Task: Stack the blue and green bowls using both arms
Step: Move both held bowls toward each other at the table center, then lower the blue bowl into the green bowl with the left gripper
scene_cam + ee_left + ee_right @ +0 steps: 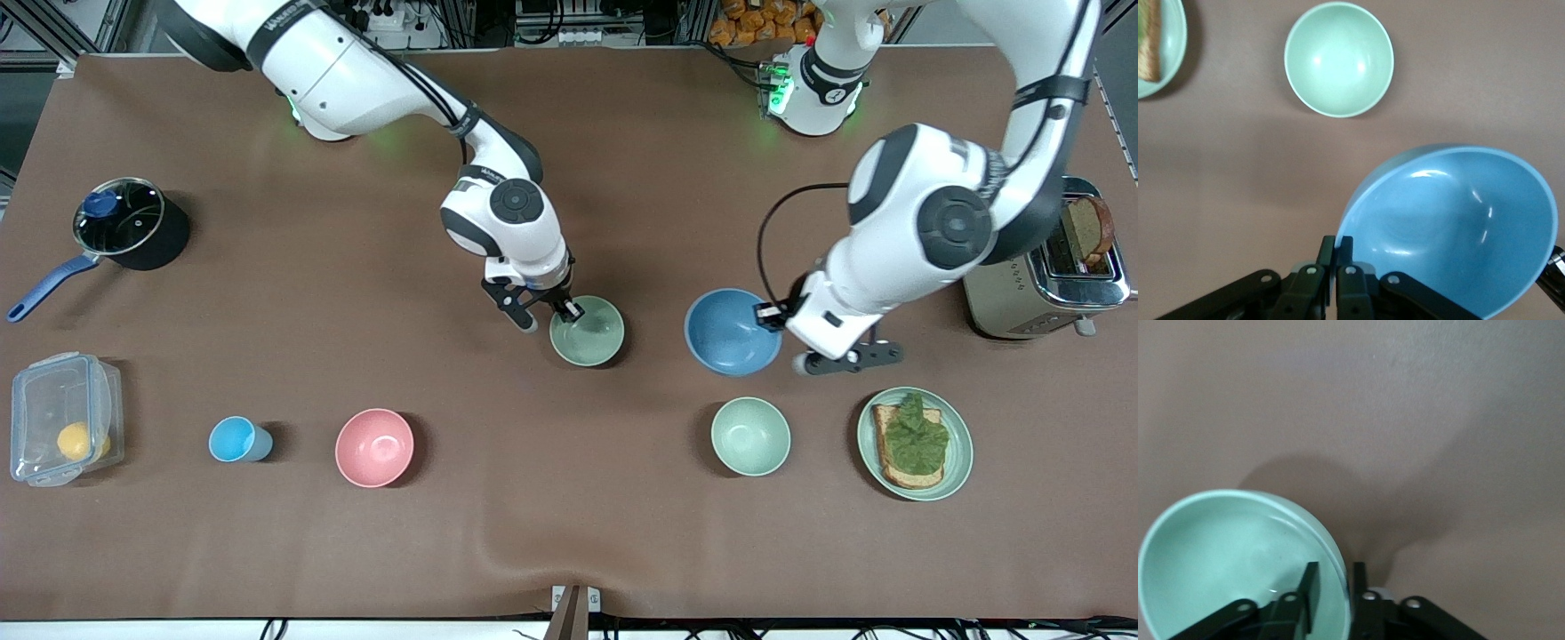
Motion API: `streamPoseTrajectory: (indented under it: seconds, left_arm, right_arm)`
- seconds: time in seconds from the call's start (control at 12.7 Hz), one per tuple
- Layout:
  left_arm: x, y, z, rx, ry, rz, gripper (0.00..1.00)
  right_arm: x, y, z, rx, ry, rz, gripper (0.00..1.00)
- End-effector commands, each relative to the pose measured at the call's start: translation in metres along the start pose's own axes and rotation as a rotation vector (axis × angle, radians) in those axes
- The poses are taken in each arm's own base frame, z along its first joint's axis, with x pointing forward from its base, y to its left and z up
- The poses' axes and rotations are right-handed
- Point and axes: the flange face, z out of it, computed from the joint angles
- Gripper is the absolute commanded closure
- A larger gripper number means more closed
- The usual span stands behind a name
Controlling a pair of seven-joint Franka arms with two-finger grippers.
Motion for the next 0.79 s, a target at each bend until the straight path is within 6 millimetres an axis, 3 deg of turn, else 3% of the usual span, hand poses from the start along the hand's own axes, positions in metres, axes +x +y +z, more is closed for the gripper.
streamPoseTrajectory:
  seconds: [0.0, 0.31, 0.71]
  left_arm:
    - [-0.006, 0.017, 0.007, -0.007, -0.014, -0.034, 1.0]
    - [-0.012, 0.032, 0.018, -0.018, -0.031, -0.07, 1.0]
    - [-0.023, 0.054, 0.035, -0.019, -0.061, -0.058, 1.0]
  right_arm:
    - [0.021, -0.007, -0.023, -0.004, -0.042, 0.055, 0.0]
    - [0.057, -0.007, -0.057, -0.05, -0.092, 0.115, 0.0]
    - [0.122, 0.002, -0.048, -0.07, -0.147, 0.26, 0.0]
